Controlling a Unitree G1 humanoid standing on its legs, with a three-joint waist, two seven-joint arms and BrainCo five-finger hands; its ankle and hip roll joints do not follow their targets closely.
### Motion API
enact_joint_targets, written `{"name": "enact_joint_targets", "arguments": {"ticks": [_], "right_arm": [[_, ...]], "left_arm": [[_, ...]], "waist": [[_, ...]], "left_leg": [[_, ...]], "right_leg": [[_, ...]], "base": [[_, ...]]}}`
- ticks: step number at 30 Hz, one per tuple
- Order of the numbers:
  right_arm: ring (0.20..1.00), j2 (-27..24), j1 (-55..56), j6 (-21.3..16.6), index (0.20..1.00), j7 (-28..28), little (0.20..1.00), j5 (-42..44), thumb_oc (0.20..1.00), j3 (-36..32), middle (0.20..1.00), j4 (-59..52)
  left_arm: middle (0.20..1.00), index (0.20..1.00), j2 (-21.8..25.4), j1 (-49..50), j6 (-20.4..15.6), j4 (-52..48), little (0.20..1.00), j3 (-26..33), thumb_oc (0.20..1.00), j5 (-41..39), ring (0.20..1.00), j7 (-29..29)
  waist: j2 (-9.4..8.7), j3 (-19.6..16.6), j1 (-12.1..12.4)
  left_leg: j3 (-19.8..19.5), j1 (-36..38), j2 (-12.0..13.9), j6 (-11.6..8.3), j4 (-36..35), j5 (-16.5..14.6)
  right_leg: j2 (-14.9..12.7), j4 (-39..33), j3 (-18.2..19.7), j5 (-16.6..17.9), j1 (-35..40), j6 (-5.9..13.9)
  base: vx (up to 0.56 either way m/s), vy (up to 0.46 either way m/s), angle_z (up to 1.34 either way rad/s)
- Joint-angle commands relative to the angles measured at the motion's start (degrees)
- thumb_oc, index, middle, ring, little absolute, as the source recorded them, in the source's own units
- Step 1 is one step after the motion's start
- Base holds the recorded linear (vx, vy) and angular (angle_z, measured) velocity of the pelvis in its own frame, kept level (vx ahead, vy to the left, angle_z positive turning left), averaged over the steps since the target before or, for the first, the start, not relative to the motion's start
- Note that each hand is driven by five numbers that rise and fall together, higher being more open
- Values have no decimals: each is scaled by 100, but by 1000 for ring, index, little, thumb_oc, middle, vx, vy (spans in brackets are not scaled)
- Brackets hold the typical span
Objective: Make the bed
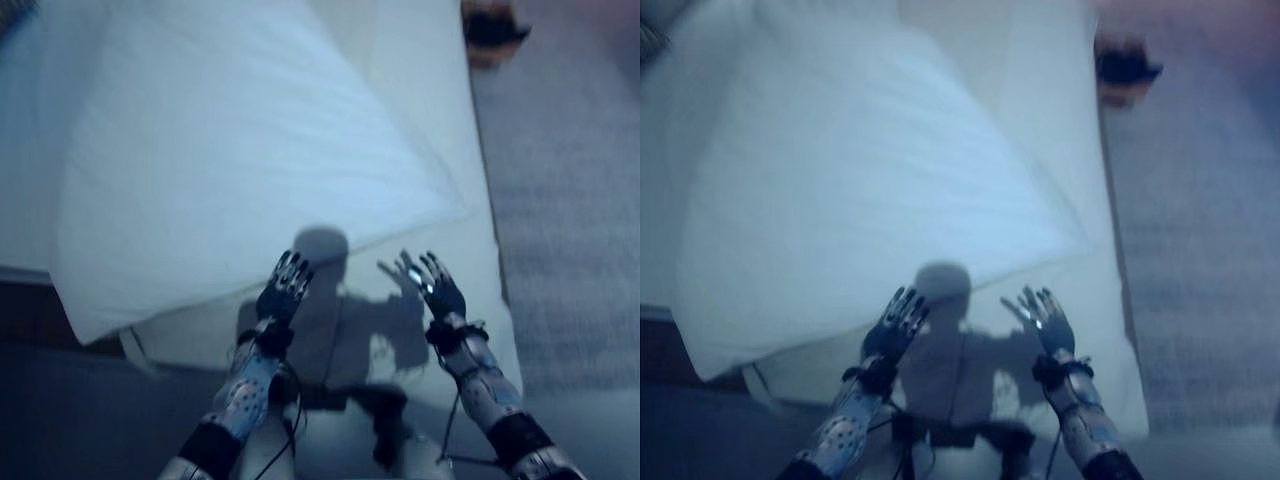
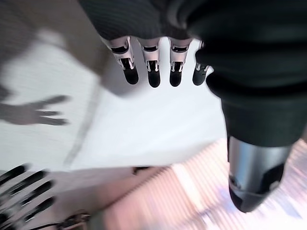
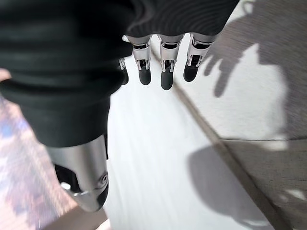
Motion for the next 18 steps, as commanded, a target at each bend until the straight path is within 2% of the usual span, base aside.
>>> {"name": "enact_joint_targets", "arguments": {"ticks": [1, 4, 10, 18], "right_arm": [[1000, 88, -338, -519, 1000, -302, 1000, 302, 1000, 129, 1000, -756], [1000, 148, -633, -721, 1000, -379, 1000, 701, 1000, 95, 1000, -909], [1000, 263, -860, -993, 1000, -304, 1000, 1253, 1000, 9, 1000, -993], [1000, 332, -1345, -1210, 1000, 28, 1000, 2019, 1000, -51, 1000, -974]], "left_arm": [[1000, 1000, -133, -185, -351, -539, 1000, -79, 1000, 55, 1000, 188], [1000, 1000, -103, -525, -347, -695, 1000, -267, 1000, 332, 1000, 299], [1000, 1000, 21, -800, -361, -1032, 1000, -462, 1000, 758, 1000, 382], [1000, 1000, 144, -943, -386, -1235, 1000, -594, 1000, 902, 1000, 379]], "waist": [[-92, 52, -76], [-78, 216, -95], [-38, 222, -24], [24, 222, 129]], "left_leg": [[10, -173, -234, 66, 97, -360], [29, -661, -243, 63, 232, -373], [-59, -1345, -287, 67, 396, -411], [-173, -1716, -344, 89, 495, -464]], "right_leg": [[125, -32, 229, 310, -485, 78], [21, 168, 188, 302, -962, 82], [-129, 405, 118, 246, -1581, 75], [-235, 537, 10, 224, -1903, 97]], "base": [[-97, -30, -3], [-64, -30, 0], [-5, -40, 5], [19, -32, 7]]}}
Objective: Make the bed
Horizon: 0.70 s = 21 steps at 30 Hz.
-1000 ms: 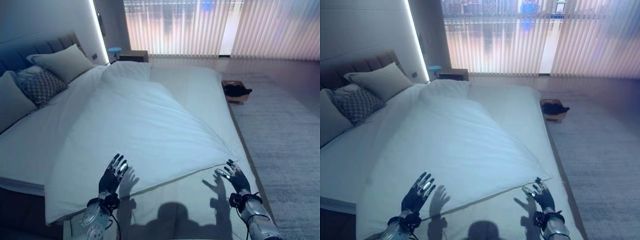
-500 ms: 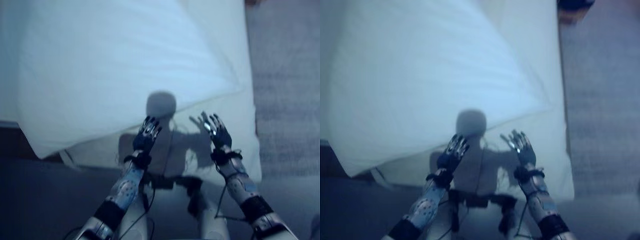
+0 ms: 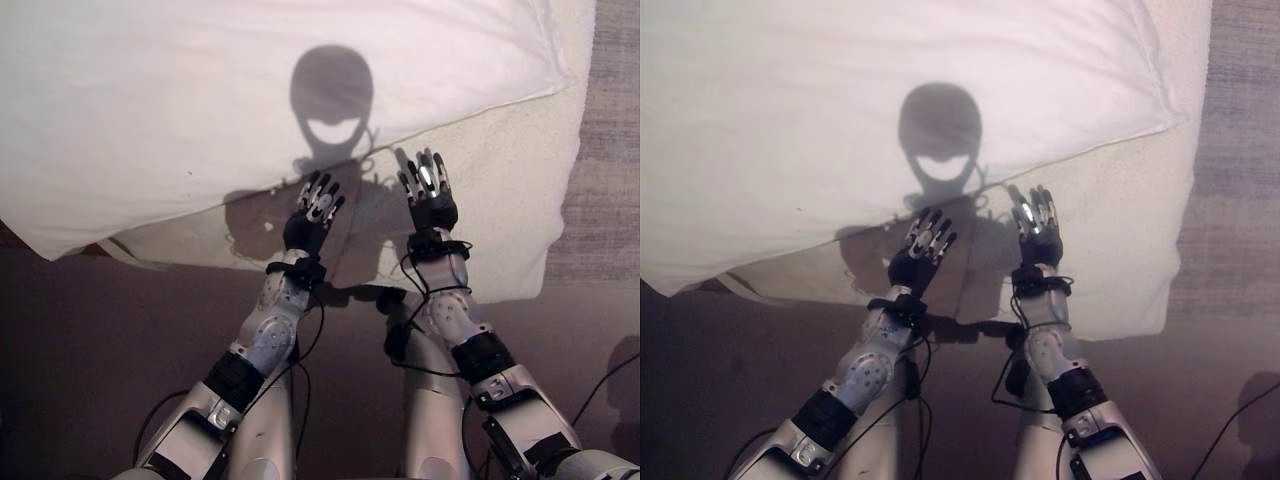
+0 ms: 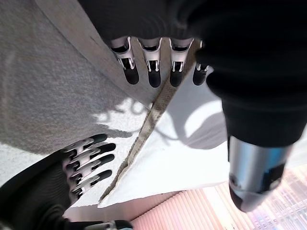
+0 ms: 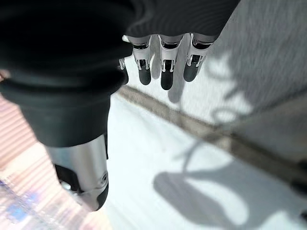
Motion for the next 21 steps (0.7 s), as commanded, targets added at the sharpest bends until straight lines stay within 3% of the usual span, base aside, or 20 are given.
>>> {"name": "enact_joint_targets", "arguments": {"ticks": [1, 16, 21], "right_arm": [[1000, -59, 13, -365, 1000, 314, 1000, 402, 1000, -174, 1000, -587], [1000, -753, -1308, -476, 1000, 513, 1000, 1062, 1000, -247, 1000, 39], [1000, -780, -1472, -436, 1000, 574, 1000, 1263, 1000, -220, 1000, 233]], "left_arm": [[1000, 1000, 174, 18, -148, -758, 1000, -263, 1000, 434, 1000, -82], [1000, 1000, 509, -46, -133, -953, 1000, -494, 1000, 526, 1000, -269], [1000, 1000, 515, -102, -151, -946, 1000, -521, 1000, 509, 1000, -275]], "waist": [[41, -101, 161], [40, -101, 348], [31, -101, 349]], "left_leg": [[6, -133, -244, 33, 301, -578], [-119, -514, -329, 73, 413, -602], [-130, -555, -332, 81, 416, -607]], "right_leg": [[54, -219, 31, 473, -203, 220], [0, -30, -27, 424, -568, 231], [0, -32, -25, 423, -599, 232]], "base": [[16, -23, 10], [6, -9, 7], [0, 5, 5]]}}
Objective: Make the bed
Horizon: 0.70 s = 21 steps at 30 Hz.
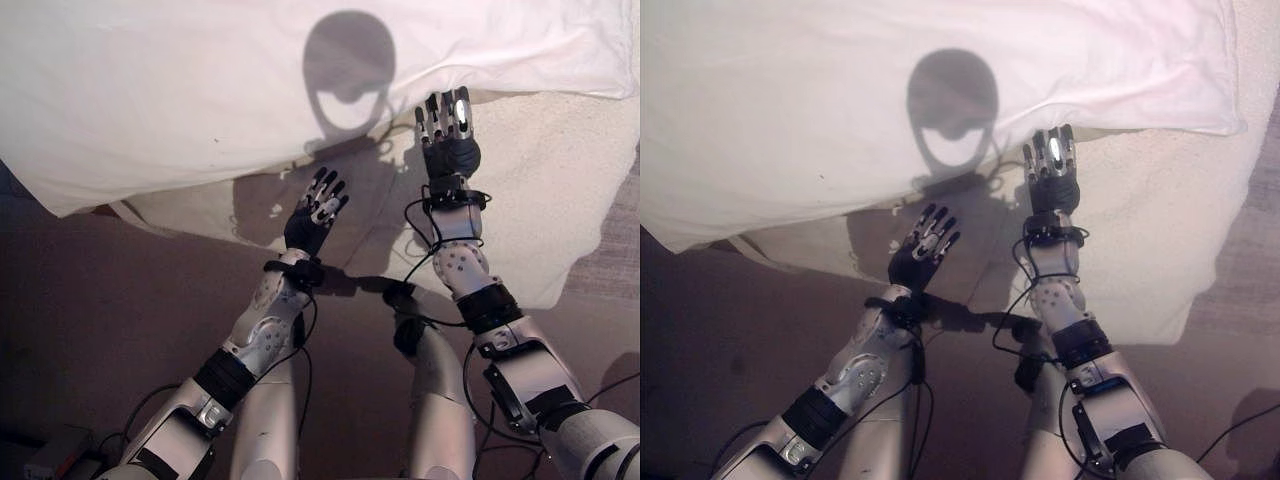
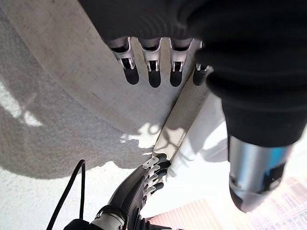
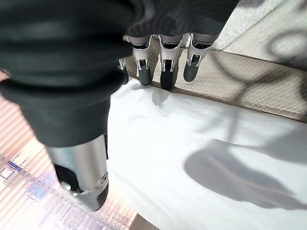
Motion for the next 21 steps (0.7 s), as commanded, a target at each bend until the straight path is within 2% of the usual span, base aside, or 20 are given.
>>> {"name": "enact_joint_targets", "arguments": {"ticks": [1, 8, 16, 21], "right_arm": [[1000, -250, -293, -203, 1000, 295, 1000, 304, 1000, -70, 1000, -168], [1000, -149, 19, -91, 1000, 336, 1000, 468, 1000, 4, 1000, -211], [1000, 382, 1363, 59, 1000, 387, 1000, 448, 1000, -100, 1000, -250], [1000, 556, 1684, 37, 1000, 520, 1000, 613, 1000, -100, 1000, -358]], "left_arm": [[1000, 1000, 53, -57, -132, -758, 1000, -247, 1000, 291, 1000, -192], [1000, 1000, 34, -41, -111, -770, 1000, -197, 1000, 305, 1000, -112], [1000, 1000, -79, -96, -178, -790, 1000, -106, 1000, 321, 1000, 34], [1000, 1000, -78, -86, -195, -900, 1000, -95, 1000, 325, 1000, 52]], "waist": [[23, -98, 52], [-18, -98, -23], [-40, -98, -159], [12, -98, -190]], "left_leg": [[99, 29, -200, 43, 244, -661], [129, -1, -201, 61, 255, -672], [170, -40, -214, 92, 284, -693], [180, -79, -246, 108, 285, -690]], "right_leg": [[217, -388, 194, 564, -185, 254], [228, -371, 230, 584, -257, 241], [212, -344, 237, 583, -314, 239], [188, -285, 270, 549, -380, 228]], "base": [[0, 0, 0], [0, 5, 0], [0, 0, 0], [-1, 4, -1]]}}
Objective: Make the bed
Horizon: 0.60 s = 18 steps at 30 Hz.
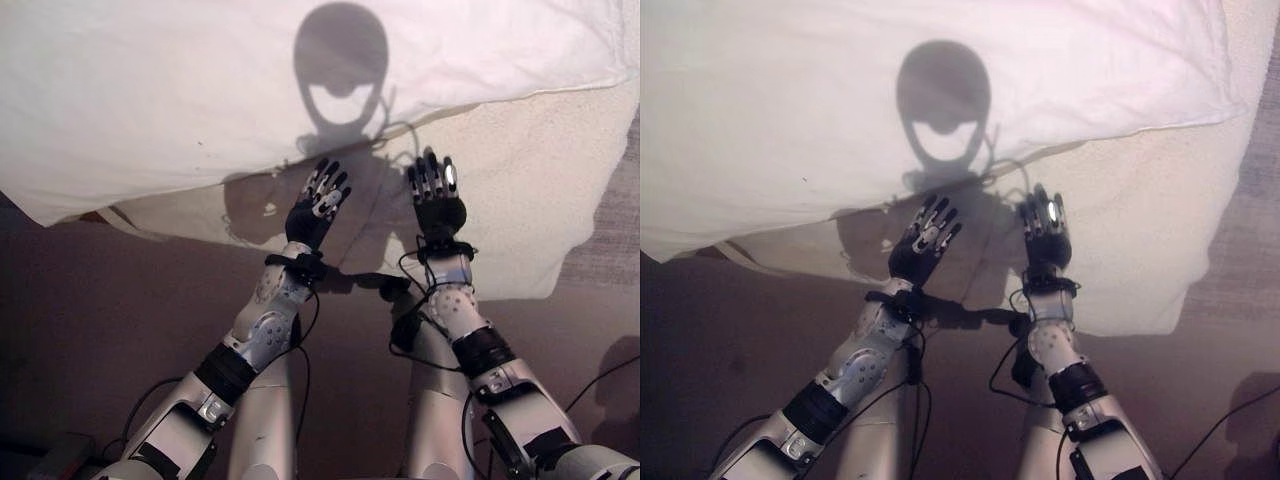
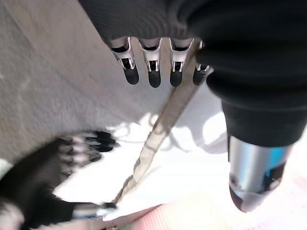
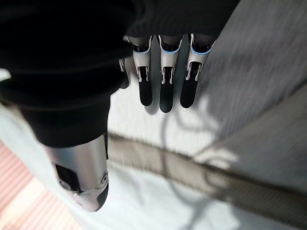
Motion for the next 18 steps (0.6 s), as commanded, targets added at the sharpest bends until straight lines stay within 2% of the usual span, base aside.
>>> {"name": "enact_joint_targets", "arguments": {"ticks": [1, 7, 18], "right_arm": [[1000, -29, 133, -18, 1000, 121, 1000, 156, 1000, -117, 1000, -365], [1000, 5, -86, -79, 1000, 178, 1000, 216, 1000, -160, 1000, -316], [1000, -373, -969, -269, 1000, 143, 1000, 135, 1000, -386, 1000, -74]], "left_arm": [[1000, 1000, 3, 60, -190, -718, 1000, -99, 1000, 321, 1000, -50], [1000, 1000, 18, 48, -223, -683, 1000, -83, 1000, 326, 1000, -96], [1000, 1000, 77, -12, -281, -732, 1000, -131, 1000, 358, 1000, -218]], "waist": [[23, -96, 129], [32, -96, 139], [51, -96, 199]], "left_leg": [[170, 5, -241, 107, 279, -695], [212, 0, -206, 123, 347, -734], [178, 32, -220, 115, 271, -711]], "right_leg": [[189, -306, 234, 543, -263, 233], [175, -295, 268, 572, -299, 245], [195, -347, 265, 574, -259, 257]], "base": [[-7, 12, -4], [-1, 2, -1], [0, 0, 0]]}}
